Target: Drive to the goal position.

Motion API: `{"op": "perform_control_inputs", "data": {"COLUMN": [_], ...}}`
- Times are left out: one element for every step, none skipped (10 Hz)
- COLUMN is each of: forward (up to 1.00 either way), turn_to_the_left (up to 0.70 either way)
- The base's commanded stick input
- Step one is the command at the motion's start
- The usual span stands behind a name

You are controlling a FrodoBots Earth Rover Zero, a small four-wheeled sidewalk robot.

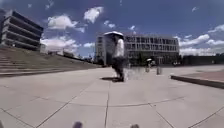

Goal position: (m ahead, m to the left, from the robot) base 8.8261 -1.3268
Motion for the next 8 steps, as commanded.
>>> {"op": "perform_control_inputs", "data": {"forward": [0.7,0.7,0.7,0.7,0.7,0.7,0.7,0.7], "turn_to_the_left": [0.0,0.0,0.0,0.0,0.0,0.0,0.0,0.0]}}
